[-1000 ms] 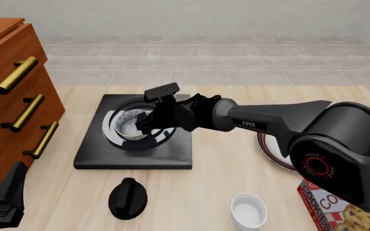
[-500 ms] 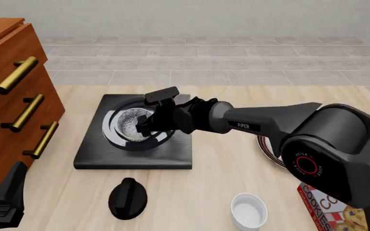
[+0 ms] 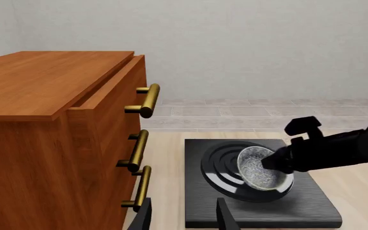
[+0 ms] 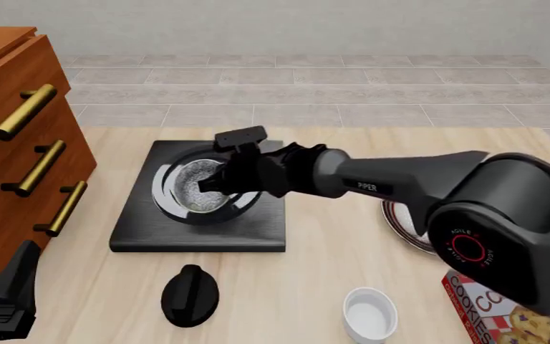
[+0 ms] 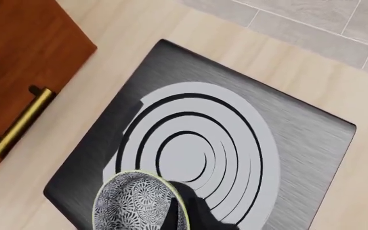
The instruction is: Pick the akita bowl on the stove and place it on the plate.
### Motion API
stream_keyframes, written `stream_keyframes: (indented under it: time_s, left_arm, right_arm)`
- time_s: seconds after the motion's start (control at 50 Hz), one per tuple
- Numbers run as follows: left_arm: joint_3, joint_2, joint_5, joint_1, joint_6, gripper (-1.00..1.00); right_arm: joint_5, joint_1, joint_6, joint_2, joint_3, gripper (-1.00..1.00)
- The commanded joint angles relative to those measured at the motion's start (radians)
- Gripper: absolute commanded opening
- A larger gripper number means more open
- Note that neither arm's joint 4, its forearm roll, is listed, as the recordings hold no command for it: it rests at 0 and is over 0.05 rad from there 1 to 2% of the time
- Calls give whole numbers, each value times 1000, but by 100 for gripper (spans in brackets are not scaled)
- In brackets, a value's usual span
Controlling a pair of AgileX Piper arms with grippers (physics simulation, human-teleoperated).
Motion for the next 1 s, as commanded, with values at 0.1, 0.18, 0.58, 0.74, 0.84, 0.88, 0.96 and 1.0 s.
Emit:
stream_keyframes:
  time_s: [0.1, 0.18, 0.58, 0.74, 0.84, 0.88, 0.96, 1.0]
  left_arm:
    - [0, 0, 0, 0, 0, 100]
    - [0, 0, 0, 0, 0, 100]
    - [0, 0, 0, 0, 0, 100]
    - [0, 0, 0, 0, 0, 100]
    - [0, 0, 0, 0, 0, 100]
    - [0, 0, 0, 0, 0, 100]
    - [0, 0, 0, 0, 0, 100]
    - [0, 0, 0, 0, 0, 100]
  right_arm:
    - [3, -21, -2, -41, 56, -100]
    - [2, -25, -9, -64, 71, -100]
    - [-13, -38, -25, -148, 138, -100]
    - [-19, -49, -34, -180, 171, -100]
    - [-28, -64, -41, -207, 198, -100]
    - [-28, -68, -39, -210, 201, -100]
    - [-37, -83, -45, -235, 223, -100]
    - [-38, -85, -44, -244, 231, -100]
